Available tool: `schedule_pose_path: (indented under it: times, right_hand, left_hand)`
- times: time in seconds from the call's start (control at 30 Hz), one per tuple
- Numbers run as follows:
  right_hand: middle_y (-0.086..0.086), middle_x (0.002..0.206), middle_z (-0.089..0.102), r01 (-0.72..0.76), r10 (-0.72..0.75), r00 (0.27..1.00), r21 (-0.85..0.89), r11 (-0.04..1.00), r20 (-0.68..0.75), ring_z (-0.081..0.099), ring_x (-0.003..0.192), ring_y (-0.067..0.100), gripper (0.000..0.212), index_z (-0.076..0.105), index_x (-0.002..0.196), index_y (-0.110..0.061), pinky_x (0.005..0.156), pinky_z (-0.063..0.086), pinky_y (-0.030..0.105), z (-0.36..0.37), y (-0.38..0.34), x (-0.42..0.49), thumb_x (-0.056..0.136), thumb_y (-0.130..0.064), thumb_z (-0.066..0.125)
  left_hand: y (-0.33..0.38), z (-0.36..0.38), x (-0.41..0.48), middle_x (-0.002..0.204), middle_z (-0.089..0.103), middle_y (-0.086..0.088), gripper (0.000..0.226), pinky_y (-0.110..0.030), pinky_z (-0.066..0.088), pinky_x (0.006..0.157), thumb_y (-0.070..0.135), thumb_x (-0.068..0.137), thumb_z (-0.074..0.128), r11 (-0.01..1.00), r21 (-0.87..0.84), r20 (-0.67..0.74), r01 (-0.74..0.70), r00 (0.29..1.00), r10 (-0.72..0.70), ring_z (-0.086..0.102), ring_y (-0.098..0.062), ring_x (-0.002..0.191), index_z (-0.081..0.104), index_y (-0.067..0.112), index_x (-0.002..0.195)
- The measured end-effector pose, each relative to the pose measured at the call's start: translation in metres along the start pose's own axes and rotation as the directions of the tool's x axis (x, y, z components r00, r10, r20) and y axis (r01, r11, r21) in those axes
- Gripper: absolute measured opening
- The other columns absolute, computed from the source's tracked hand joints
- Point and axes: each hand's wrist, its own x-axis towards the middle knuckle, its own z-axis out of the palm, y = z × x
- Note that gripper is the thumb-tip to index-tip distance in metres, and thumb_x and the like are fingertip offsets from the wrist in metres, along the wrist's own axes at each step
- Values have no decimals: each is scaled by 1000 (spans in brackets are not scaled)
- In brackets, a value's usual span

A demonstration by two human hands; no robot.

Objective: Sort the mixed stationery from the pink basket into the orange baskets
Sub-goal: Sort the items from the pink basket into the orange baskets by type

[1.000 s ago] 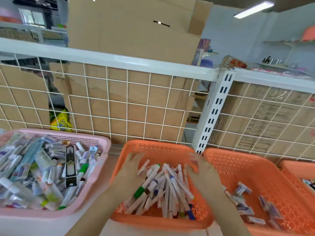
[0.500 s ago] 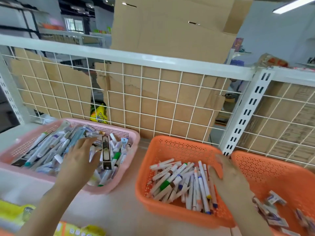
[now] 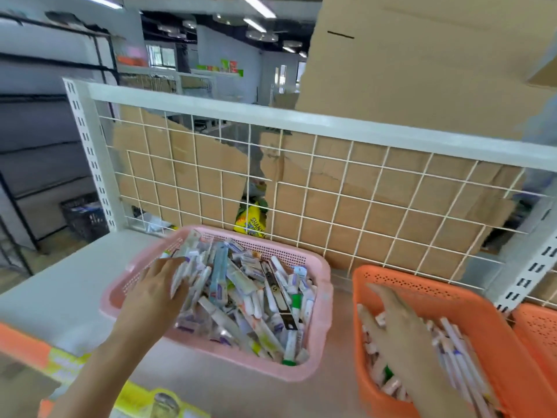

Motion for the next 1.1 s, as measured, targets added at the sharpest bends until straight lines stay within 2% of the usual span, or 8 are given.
schedule_pose_path:
  times: [0.13, 0.3, 0.5, 0.6, 0.7, 0.8, 0.97, 1.1]
  right_hand:
    - [-3, 128, 53, 82, -81, 991, -6, 997, 111, 51, 118, 19, 42, 48, 131, -21, 88, 37, 25, 34, -42, 16, 91, -27, 58]
    - [-8, 135, 50, 155, -147, 964, -18, 988, 222, 48, 122, 11, 43, 43, 135, -26, 92, 34, 21, 75, -91, 40, 95, -41, 42]
    - [-1, 123, 57, 251, -231, 895, -3, 968, 383, 54, 109, 15, 33, 53, 129, -17, 88, 43, 28, 119, -137, 68, 97, -25, 45]
    - [6, 84, 57, 254, -201, 884, -72, 965, 422, 53, 75, 19, 28, 60, 90, -8, 64, 42, 31, 138, -153, 80, 96, -32, 46]
    - [3, 55, 27, 218, -145, 893, -126, 968, 427, 28, 48, 18, 50, 33, 61, -12, 47, 21, 31, 148, -164, 90, 91, -48, 52]
    - [-1, 53, 25, 231, -114, 873, -197, 953, 474, 24, 45, 14, 54, 28, 57, -17, 43, 19, 28, 151, -172, 96, 86, -50, 59]
    - [-2, 60, 34, 154, -54, 843, -144, 978, 536, 30, 47, 12, 43, 34, 59, -19, 43, 23, 25, 155, -174, 103, 86, -36, 63]
    - [-1, 65, 24, 79, -25, 840, -75, 994, 542, 26, 49, 14, 46, 28, 58, -20, 47, 22, 28, 153, -172, 107, 85, -33, 63]
  left_hand:
    - [-30, -1, 19, 116, 62, -20, 42, -53, 50, 77, 9, 79, 70, 1000, -7, 81, 1, 997, 0, 59, -45, 99, 60, 3, 119]
    - [-44, -1, 37, 132, 54, -9, 46, -49, 44, 94, 18, 87, 61, 997, -62, 146, -50, 988, 59, 54, -34, 112, 50, 13, 132]
    - [-41, 8, 56, 152, 29, 5, 50, -35, 35, 107, 30, 95, 48, 988, -136, 224, -68, 970, 97, 40, -19, 132, 33, 26, 143]
    - [-41, 16, 61, 152, 26, 6, 50, -34, 37, 106, 32, 95, 46, 988, -135, 259, -76, 960, 109, 39, -17, 131, 30, 29, 142]
    - [-43, 23, 66, 150, 31, 6, 49, -31, 37, 104, 32, 95, 47, 984, -155, 253, -91, 959, 128, 39, -16, 129, 32, 28, 141]
    - [-46, 29, 69, 145, 36, 5, 44, -30, 39, 100, 30, 94, 49, 979, -180, 255, -100, 956, 145, 43, -16, 124, 39, 26, 137]
    - [-47, 32, 74, 139, 45, 3, 42, -29, 40, 96, 24, 92, 53, 971, -215, 233, -108, 959, 159, 49, -17, 117, 46, 21, 134]
    - [-48, 32, 77, 127, 55, 0, 38, -29, 45, 86, 17, 89, 59, 956, -261, 184, -130, 966, 181, 59, -19, 98, 54, 17, 126]
